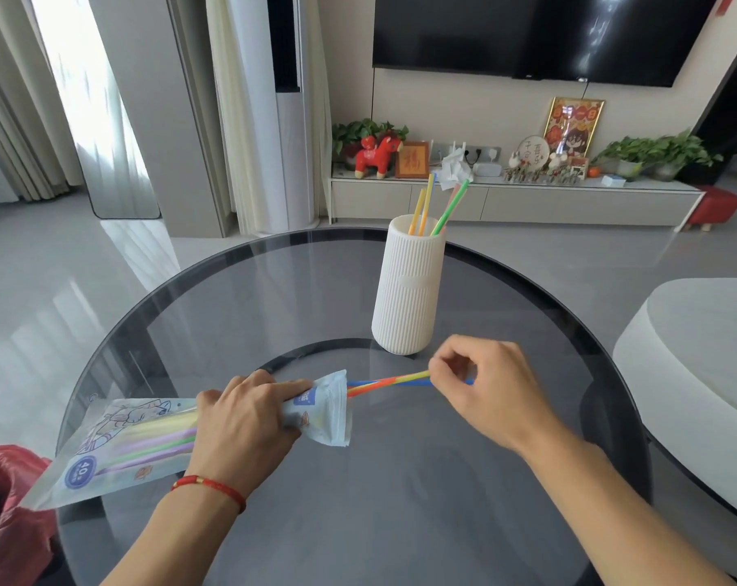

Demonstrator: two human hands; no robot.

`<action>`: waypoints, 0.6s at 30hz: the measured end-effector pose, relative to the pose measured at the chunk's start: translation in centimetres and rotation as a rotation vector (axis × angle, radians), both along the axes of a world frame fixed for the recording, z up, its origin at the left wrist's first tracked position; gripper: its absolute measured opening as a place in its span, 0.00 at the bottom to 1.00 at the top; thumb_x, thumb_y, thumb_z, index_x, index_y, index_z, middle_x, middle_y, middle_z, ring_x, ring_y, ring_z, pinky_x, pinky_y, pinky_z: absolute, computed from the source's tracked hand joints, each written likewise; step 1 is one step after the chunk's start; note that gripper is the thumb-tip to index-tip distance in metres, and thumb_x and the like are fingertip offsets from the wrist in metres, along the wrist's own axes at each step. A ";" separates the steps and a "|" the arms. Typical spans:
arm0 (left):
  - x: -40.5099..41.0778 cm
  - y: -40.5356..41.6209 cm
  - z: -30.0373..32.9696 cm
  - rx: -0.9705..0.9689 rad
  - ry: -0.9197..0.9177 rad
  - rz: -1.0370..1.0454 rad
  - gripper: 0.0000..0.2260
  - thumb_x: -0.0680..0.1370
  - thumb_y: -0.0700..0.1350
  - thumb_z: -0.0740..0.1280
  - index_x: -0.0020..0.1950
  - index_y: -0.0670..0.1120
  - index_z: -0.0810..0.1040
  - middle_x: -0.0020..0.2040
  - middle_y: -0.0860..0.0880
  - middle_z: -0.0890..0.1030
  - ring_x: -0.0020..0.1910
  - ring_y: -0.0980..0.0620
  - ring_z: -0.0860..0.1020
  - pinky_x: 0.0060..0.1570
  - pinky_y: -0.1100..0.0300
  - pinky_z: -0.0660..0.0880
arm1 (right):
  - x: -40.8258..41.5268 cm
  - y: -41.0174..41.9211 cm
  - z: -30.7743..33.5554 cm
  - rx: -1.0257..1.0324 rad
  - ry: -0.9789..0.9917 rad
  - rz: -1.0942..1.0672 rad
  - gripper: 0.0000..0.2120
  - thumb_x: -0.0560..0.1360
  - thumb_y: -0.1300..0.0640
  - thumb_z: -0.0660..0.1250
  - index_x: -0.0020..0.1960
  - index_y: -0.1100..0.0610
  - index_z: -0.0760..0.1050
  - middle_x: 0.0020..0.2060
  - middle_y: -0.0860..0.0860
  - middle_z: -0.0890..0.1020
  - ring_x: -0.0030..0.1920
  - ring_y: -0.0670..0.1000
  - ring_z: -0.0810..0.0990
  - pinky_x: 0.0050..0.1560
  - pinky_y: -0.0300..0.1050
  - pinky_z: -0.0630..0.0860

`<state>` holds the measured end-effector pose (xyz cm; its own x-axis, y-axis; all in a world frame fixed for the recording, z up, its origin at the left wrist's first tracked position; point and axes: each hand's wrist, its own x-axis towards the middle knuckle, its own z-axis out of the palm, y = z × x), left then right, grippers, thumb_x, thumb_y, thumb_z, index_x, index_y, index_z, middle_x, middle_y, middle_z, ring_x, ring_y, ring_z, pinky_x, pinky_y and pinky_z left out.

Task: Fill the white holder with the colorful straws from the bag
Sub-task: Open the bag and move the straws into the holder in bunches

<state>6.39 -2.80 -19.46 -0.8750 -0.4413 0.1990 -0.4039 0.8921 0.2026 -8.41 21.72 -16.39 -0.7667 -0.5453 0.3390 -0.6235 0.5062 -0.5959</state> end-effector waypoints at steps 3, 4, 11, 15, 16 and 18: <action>-0.1 0.3 0.1 0.010 0.045 0.008 0.17 0.73 0.55 0.68 0.58 0.74 0.74 0.41 0.56 0.75 0.46 0.52 0.76 0.46 0.52 0.67 | 2.1 -0.9 -0.6 0.098 -0.644 0.027 0.26 0.72 0.32 0.64 0.40 0.56 0.83 0.33 0.51 0.86 0.25 0.52 0.79 0.22 0.39 0.70; -0.2 0.5 0.1 0.005 0.057 0.006 0.18 0.72 0.55 0.69 0.57 0.74 0.74 0.40 0.55 0.74 0.45 0.52 0.76 0.45 0.53 0.66 | 2.8 -1.6 -1.3 0.128 -0.771 0.022 0.28 0.73 0.30 0.66 0.47 0.56 0.83 0.37 0.52 0.86 0.25 0.52 0.79 0.21 0.39 0.69; -0.1 1.5 0.0 -0.039 0.056 -0.021 0.19 0.72 0.56 0.70 0.59 0.74 0.74 0.39 0.56 0.73 0.45 0.52 0.76 0.44 0.53 0.64 | 3.5 -7.4 -2.9 -0.476 -1.254 -0.318 0.30 0.70 0.33 0.77 0.50 0.60 0.76 0.40 0.57 0.79 0.22 0.51 0.75 0.22 0.39 0.73; 0.1 2.2 0.0 -0.023 0.050 -0.058 0.20 0.71 0.56 0.70 0.59 0.75 0.73 0.40 0.57 0.74 0.45 0.53 0.76 0.45 0.53 0.64 | 3.1 -8.5 -3.8 -0.621 -1.260 -0.444 0.22 0.75 0.40 0.75 0.46 0.59 0.78 0.33 0.55 0.78 0.22 0.49 0.72 0.19 0.37 0.66; 0.0 2.5 0.0 -0.024 0.052 -0.066 0.20 0.70 0.56 0.70 0.59 0.74 0.74 0.40 0.57 0.74 0.45 0.53 0.76 0.45 0.53 0.63 | 3.0 -8.5 -4.0 -0.644 -1.263 -0.441 0.18 0.78 0.43 0.74 0.44 0.59 0.79 0.29 0.53 0.78 0.21 0.48 0.70 0.19 0.36 0.63; -0.1 3.1 -0.1 -0.046 0.048 -0.068 0.20 0.70 0.57 0.71 0.59 0.73 0.74 0.40 0.56 0.75 0.45 0.53 0.76 0.45 0.53 0.63 | 3.1 -8.7 -4.6 -0.677 -1.225 -0.434 0.13 0.79 0.51 0.70 0.40 0.58 0.79 0.25 0.52 0.78 0.19 0.47 0.69 0.19 0.35 0.61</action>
